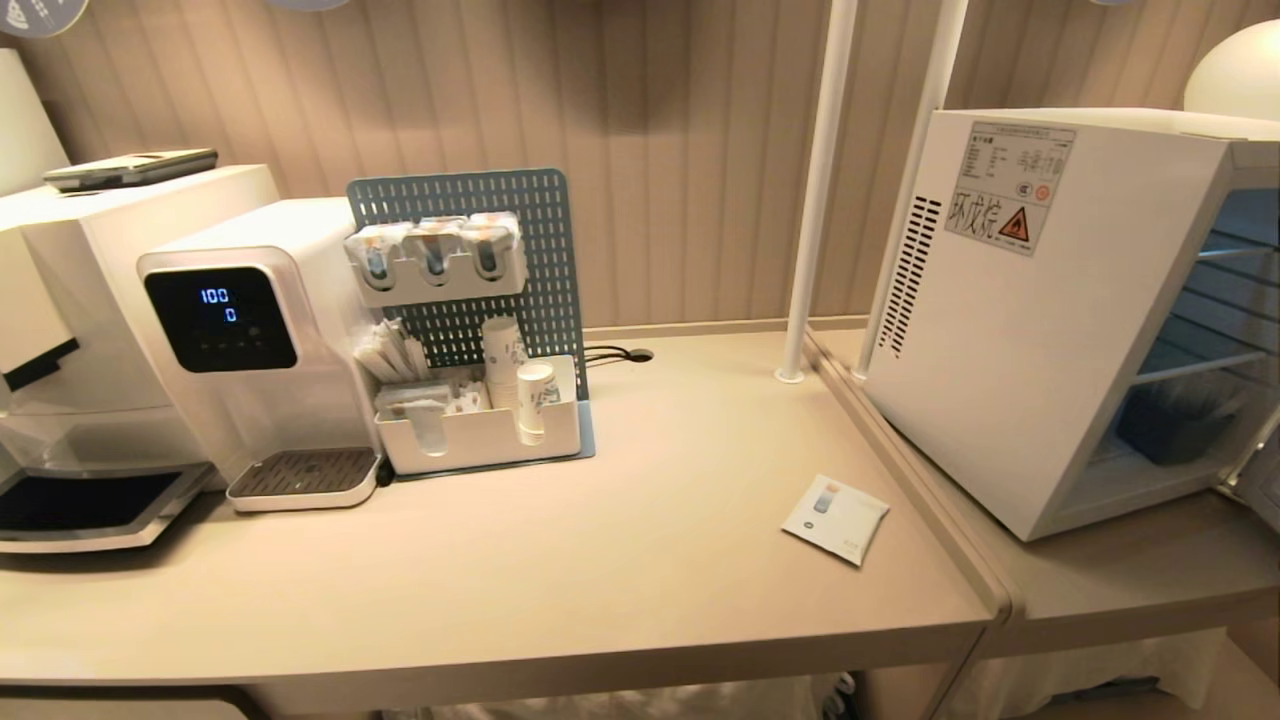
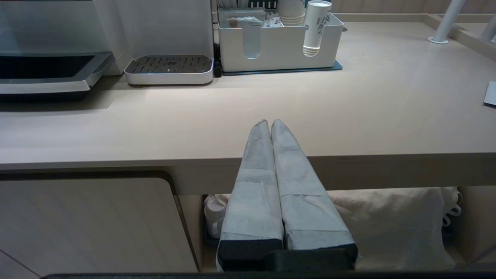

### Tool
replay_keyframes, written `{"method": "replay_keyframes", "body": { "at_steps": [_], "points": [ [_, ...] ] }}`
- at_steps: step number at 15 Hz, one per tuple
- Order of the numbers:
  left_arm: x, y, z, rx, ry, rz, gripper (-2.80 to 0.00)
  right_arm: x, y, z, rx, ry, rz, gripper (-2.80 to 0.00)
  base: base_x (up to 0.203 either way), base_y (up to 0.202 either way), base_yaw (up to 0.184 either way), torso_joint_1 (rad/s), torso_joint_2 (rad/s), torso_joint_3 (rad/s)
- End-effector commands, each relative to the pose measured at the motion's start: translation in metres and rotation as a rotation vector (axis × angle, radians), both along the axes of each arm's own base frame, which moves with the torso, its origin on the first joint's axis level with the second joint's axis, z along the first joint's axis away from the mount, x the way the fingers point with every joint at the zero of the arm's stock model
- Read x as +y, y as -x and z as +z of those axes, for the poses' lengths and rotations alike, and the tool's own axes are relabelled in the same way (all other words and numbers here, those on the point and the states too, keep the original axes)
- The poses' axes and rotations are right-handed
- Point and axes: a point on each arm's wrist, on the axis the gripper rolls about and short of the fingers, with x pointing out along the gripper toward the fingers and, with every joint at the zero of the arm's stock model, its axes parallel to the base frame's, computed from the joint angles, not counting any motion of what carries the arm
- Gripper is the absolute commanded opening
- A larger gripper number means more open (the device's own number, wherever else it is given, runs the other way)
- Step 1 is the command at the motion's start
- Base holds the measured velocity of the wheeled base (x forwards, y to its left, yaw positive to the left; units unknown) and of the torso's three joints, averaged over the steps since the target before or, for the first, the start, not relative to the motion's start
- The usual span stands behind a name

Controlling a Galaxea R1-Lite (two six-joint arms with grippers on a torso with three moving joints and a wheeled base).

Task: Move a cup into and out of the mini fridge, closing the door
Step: Put the yoghurt in the freezer

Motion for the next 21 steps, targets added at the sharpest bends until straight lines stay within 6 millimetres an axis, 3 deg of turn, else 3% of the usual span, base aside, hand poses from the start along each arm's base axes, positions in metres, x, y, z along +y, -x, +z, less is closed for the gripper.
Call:
{"method": "replay_keyframes", "body": {
  "at_steps": [1,10,16,21],
  "points": [
    [0.0000,-0.0002,-0.0004,0.003,0.000,0.000,-2.80,0.0041,-0.0001,-0.0203,0.120,0.003,0.180,-2.80,0.000,0.000,0.000,0.000,0.00,0.000],
    [0.0000,-0.0002,-0.0004,0.003,-0.001,0.000,-2.80,0.0042,0.0000,-0.0213,0.134,-0.011,0.188,-2.80,0.000,0.000,0.000,0.000,0.00,0.000],
    [0.0000,-0.0002,-0.0004,0.003,-0.001,0.000,-2.80,0.0043,0.0000,-0.0213,0.134,-0.013,0.187,-2.80,0.031,-0.153,-0.003,0.002,0.00,0.001],
    [0.0000,-0.0002,-0.0004,0.003,-0.001,0.000,-2.80,0.0042,0.0000,-0.0213,0.134,-0.014,0.188,-2.80,0.173,-0.169,0.002,0.004,0.00,0.000]
  ]
}}
